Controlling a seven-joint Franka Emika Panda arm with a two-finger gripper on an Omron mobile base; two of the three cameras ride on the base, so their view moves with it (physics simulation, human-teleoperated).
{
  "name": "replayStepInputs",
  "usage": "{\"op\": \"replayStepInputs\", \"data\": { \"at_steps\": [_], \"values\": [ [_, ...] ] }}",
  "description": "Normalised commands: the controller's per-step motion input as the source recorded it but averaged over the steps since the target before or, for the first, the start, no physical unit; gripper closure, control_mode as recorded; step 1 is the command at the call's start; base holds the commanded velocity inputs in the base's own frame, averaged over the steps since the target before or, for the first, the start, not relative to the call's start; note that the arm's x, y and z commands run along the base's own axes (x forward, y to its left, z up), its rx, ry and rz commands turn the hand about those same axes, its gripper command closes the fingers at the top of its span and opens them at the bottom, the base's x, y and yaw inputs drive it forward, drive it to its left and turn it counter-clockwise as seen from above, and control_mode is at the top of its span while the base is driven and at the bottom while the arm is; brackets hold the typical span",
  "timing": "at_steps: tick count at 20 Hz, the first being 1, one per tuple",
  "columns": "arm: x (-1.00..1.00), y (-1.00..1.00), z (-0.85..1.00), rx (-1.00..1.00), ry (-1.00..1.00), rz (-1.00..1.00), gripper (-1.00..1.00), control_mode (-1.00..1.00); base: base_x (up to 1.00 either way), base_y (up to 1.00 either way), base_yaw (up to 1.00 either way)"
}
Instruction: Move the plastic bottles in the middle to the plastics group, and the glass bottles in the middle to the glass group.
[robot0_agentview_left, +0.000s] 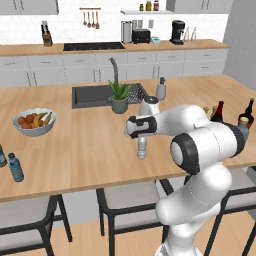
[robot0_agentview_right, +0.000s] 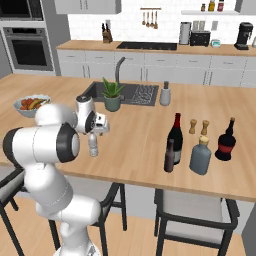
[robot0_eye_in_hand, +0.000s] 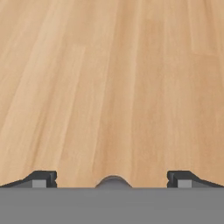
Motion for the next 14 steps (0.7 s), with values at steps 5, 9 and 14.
{"op": "replayStepInputs", "data": {
  "at_steps": [5,9,14],
  "values": [
    [0.02,0.00,-0.32,0.00,0.01,0.00,-1.00,-1.00,0.00,0.00,0.00],
    [-0.01,-0.04,0.01,0.00,0.00,0.00,-1.00,-1.00,0.00,0.00,0.00],
    [-0.20,-0.11,0.04,0.03,-0.01,0.00,-1.00,-1.00,0.00,0.00,0.00]
  ]
}}
